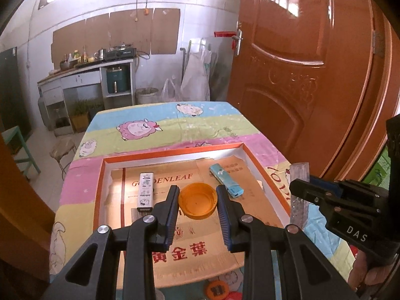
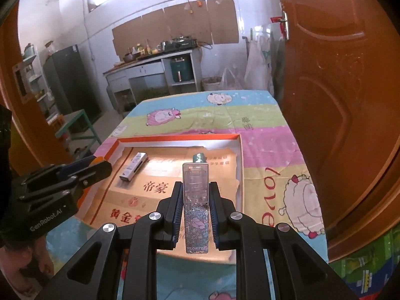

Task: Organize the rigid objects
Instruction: 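Carry the glittery tube and orange cap over the box lid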

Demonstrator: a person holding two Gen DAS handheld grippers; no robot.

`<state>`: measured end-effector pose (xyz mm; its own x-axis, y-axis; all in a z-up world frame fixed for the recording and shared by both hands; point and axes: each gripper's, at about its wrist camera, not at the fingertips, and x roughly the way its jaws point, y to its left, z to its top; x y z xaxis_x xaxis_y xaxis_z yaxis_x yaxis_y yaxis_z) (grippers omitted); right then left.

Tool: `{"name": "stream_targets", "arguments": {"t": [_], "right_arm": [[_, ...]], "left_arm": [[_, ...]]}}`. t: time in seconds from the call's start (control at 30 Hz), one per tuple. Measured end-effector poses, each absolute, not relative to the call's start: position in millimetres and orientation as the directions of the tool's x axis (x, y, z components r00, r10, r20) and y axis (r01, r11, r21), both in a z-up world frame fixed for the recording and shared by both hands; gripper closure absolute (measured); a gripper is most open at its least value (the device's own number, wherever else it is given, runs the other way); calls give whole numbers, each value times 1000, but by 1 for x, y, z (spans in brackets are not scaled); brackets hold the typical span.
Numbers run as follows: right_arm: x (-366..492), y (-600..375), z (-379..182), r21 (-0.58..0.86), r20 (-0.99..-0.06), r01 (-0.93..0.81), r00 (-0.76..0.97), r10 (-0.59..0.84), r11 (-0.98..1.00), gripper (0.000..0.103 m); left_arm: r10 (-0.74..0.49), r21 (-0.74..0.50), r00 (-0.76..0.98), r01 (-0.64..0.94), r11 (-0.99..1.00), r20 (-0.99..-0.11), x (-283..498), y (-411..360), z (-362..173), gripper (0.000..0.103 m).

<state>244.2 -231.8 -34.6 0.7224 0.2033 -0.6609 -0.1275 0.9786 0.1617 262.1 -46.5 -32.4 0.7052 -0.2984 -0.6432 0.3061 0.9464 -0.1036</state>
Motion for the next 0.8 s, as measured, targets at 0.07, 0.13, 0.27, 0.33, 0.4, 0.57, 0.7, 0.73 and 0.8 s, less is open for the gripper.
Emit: {"name": "stream_targets", "arguments": {"t": [0.07,0.13,0.27,0.33,0.4,0.57,0.7,0.73,0.8], "right_arm": [[253,-233,-37,161,-668,-128,716,203,979,83],[261,-234,-39,160,-675,-127,709,203,979,83],[282,-237,-44,168,-692,-132,690,212,977,83],[294,-238,-46,168,-702,-136,678,215,976,83],[305,-239,-50,167,-713,-139,666,217,976,83],[332,-242,-60,185,-752,-144,616,234,972,83],[346,-241,-66,180,-768,-150,596,234,972,83],[349,-240,-68,176,-774,-152,589,232,973,83],[353,-239,-70,174,-780,-156,581,232,972,83]], "left_arm": [[-294,-102,701,303,947,-650,269,-48,-34,73],[-293,-105,695,300,948,-657,276,-48,-36,73],[-290,-113,682,292,950,-671,290,-50,-39,73],[-290,-118,677,288,950,-677,297,-51,-41,73],[-290,-124,671,285,950,-682,303,-51,-42,73],[-292,-144,654,271,952,-698,320,-51,-46,73],[-290,-150,640,265,952,-712,329,-51,-51,73],[-290,-153,635,263,953,-716,332,-51,-53,73],[-287,-154,629,259,954,-723,335,-52,-56,73]]}}
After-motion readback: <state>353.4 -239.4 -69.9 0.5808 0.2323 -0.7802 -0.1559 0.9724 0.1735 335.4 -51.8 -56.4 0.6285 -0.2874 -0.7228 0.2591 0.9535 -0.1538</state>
